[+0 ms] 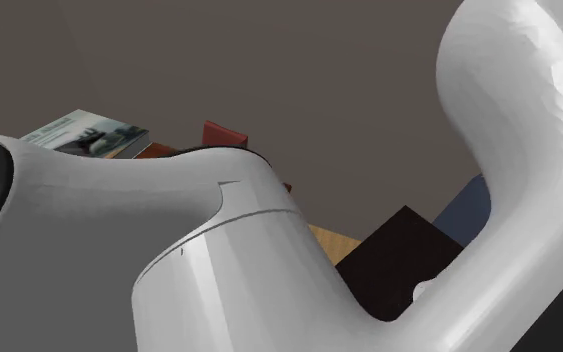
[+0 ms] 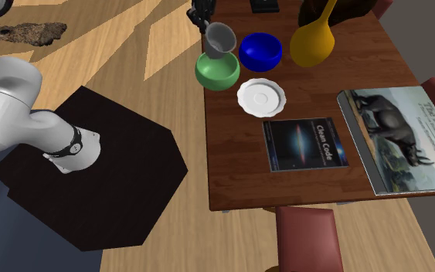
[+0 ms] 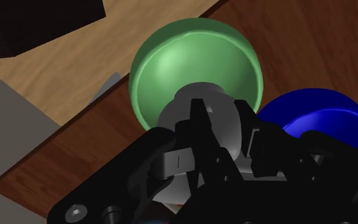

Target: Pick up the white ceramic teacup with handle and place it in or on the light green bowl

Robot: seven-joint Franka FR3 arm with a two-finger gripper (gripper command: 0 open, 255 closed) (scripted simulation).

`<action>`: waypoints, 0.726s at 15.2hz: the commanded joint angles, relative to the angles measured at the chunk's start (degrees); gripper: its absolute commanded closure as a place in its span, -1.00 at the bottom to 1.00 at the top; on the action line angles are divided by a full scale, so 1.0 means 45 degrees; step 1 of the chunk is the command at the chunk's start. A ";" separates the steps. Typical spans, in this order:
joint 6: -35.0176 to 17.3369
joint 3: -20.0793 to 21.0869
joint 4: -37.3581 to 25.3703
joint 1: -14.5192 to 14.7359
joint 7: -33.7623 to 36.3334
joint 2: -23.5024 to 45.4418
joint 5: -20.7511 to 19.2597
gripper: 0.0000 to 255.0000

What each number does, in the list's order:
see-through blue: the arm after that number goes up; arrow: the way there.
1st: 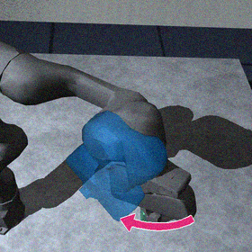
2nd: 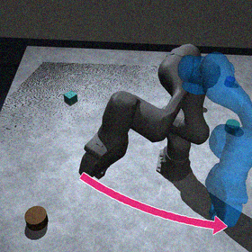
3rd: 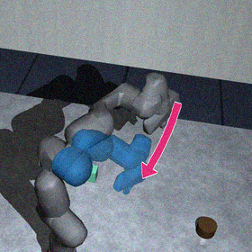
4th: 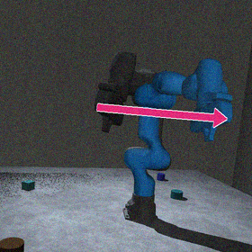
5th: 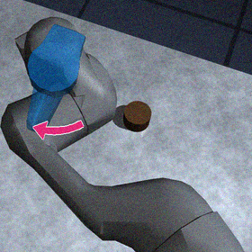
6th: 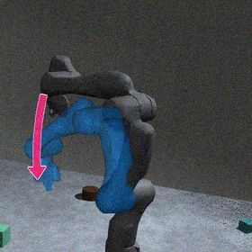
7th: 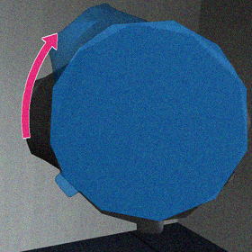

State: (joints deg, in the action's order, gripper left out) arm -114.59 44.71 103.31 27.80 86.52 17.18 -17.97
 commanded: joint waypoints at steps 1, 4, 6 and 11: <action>-0.0294 -0.0071 0.0145 0.0078 0.0142 0.0205 -0.0189 1.00; -0.0708 -0.0168 0.0411 0.0144 0.0305 0.0426 -0.0406 1.00; -0.0978 -0.0241 0.0573 0.0195 0.0420 0.0585 -0.0562 1.00; -0.1599 -0.0442 0.0907 0.0338 0.0711 0.0997 -0.0962 1.00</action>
State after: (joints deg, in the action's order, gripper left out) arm -121.29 42.93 107.27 29.12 89.43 21.22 -21.87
